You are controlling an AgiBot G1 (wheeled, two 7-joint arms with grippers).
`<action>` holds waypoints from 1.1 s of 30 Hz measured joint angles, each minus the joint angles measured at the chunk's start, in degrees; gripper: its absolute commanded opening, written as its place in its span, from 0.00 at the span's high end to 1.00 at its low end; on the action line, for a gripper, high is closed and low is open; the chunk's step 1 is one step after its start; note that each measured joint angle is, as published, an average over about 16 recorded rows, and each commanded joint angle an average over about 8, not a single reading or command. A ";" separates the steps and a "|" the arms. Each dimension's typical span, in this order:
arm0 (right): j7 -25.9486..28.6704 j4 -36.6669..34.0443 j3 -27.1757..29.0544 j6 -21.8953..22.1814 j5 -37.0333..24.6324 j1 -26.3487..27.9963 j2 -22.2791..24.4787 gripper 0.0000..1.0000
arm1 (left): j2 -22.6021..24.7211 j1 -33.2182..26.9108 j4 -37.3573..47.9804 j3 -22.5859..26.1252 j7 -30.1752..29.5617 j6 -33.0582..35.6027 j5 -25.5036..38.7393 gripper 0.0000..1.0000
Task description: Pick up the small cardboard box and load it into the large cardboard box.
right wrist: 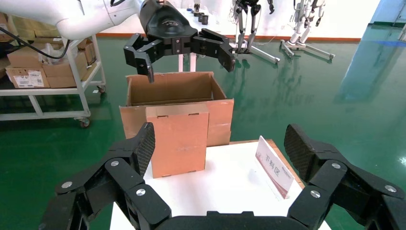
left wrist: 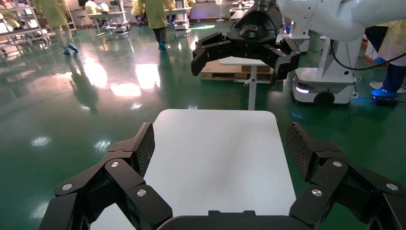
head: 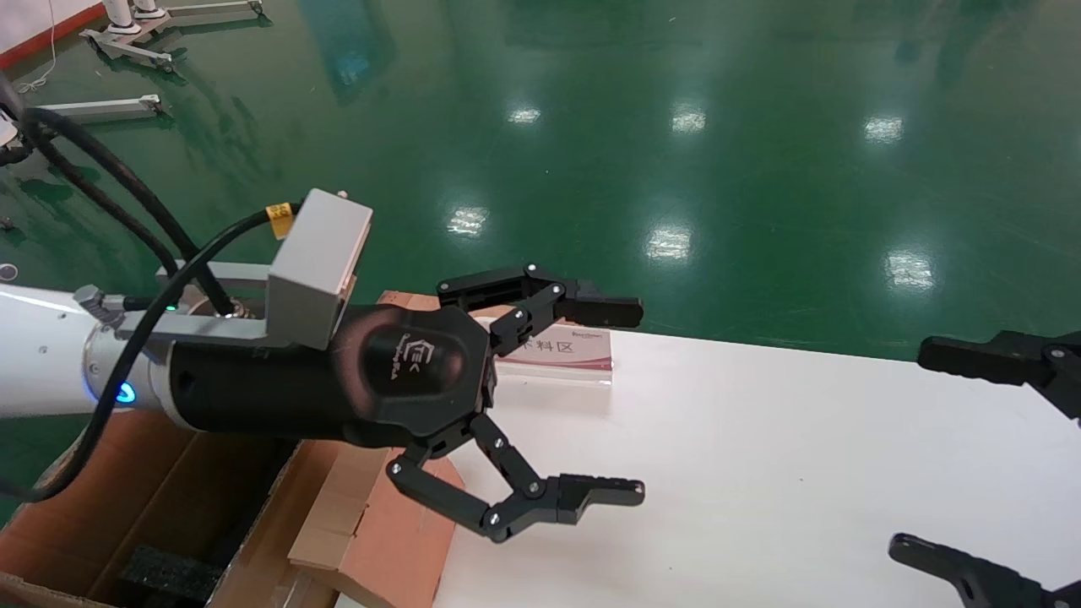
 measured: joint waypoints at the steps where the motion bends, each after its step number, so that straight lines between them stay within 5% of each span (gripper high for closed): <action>1: 0.00 0.00 0.00 0.00 0.00 0.00 0.00 0.00 | -0.21 -0.19 -0.11 0.15 -0.27 -0.10 0.48 0.00; 13: -0.04 -0.04 -0.06 0.00 0.03 0.03 0.01 0.00 | -3.66 -6.85 -2.38 4.70 -8.30 -0.63 13.08 0.00; 33: -0.08 -0.04 -0.14 0.03 0.09 0.05 0.05 0.00 | -2.84 -26.86 -3.65 21.32 -35.04 4.52 40.15 0.00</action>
